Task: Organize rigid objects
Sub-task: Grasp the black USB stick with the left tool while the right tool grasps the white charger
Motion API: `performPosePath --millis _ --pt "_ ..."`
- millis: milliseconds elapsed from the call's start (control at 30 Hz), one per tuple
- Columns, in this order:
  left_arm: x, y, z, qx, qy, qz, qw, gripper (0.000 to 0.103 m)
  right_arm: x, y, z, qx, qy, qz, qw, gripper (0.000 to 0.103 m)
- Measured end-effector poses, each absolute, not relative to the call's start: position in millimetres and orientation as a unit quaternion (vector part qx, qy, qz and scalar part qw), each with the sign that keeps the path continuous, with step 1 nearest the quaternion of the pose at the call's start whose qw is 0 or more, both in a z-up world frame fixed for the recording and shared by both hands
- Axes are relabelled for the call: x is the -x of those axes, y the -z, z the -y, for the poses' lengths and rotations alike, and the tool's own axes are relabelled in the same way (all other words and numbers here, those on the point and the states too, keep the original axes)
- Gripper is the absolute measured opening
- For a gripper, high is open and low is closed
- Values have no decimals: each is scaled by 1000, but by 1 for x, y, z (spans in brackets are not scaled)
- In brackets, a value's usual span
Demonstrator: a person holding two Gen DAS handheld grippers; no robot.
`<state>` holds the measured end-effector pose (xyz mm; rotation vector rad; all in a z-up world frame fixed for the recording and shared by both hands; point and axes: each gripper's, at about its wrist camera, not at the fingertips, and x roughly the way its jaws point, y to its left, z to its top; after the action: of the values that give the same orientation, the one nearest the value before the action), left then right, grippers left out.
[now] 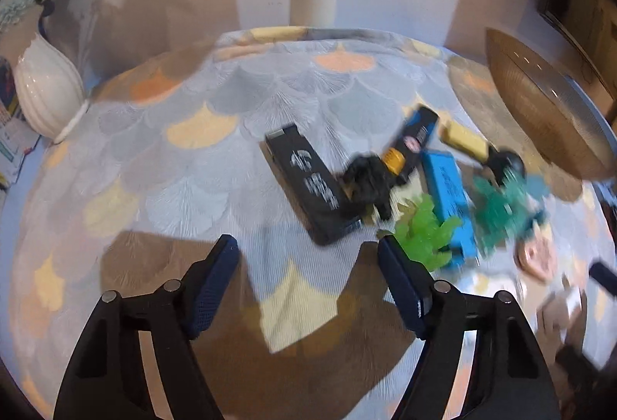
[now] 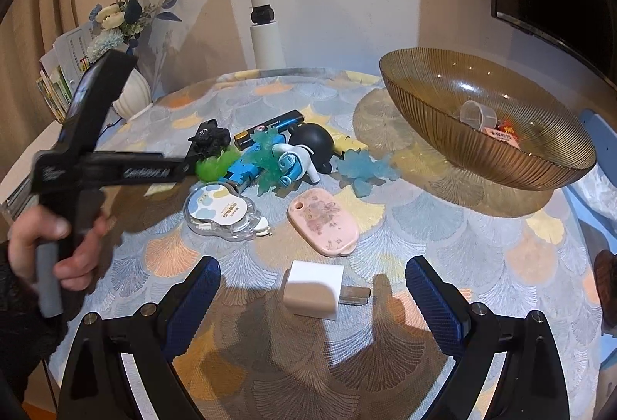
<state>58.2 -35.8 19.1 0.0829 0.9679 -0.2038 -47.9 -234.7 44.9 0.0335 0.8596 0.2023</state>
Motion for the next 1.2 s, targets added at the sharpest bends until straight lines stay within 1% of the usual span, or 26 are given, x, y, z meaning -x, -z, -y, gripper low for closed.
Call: performPosePath --millis 67,100,167,400,500,600,633,667,700,833,933,1033,1200 --pt "-67 -18 36 -27 89 -458 884 71 47 -44 235 -20 -100 -420 902 96" --pt "-70 -18 36 -21 91 -456 885 68 46 -43 236 -22 -101 -421 901 96" --pt "-75 -19 33 -14 90 -452 888 58 46 -43 238 -28 -103 -422 900 96" --pt "-68 -22 -1 -20 60 -444 894 56 46 -44 241 -43 -104 -421 900 96" --pt "-72 -24 -8 -18 74 -446 892 56 46 -44 242 -44 -105 -422 900 96" --pt "-81 -24 5 -43 98 -444 889 51 46 -44 243 -47 -104 -422 899 96" --pt "-85 -22 11 -53 102 -446 888 42 46 -44 244 -50 -103 -421 900 96" --pt "-92 -19 17 -62 107 -450 884 27 46 -45 246 -53 -99 -417 902 96" --pt "-97 -20 20 -64 112 -446 885 21 47 -46 249 -59 -96 -414 903 96" --pt "-105 -22 19 -41 131 -448 884 21 49 -48 265 -91 -88 -416 900 96" --pt "-91 -22 11 -33 124 -443 887 21 58 -46 278 -117 -105 -439 885 96" --pt "-59 -26 -3 -24 116 -435 893 21 68 -38 280 -137 -137 -467 863 96" --pt "-9 -29 -16 -3 118 -424 898 21 65 -35 265 -93 -123 -480 863 96"
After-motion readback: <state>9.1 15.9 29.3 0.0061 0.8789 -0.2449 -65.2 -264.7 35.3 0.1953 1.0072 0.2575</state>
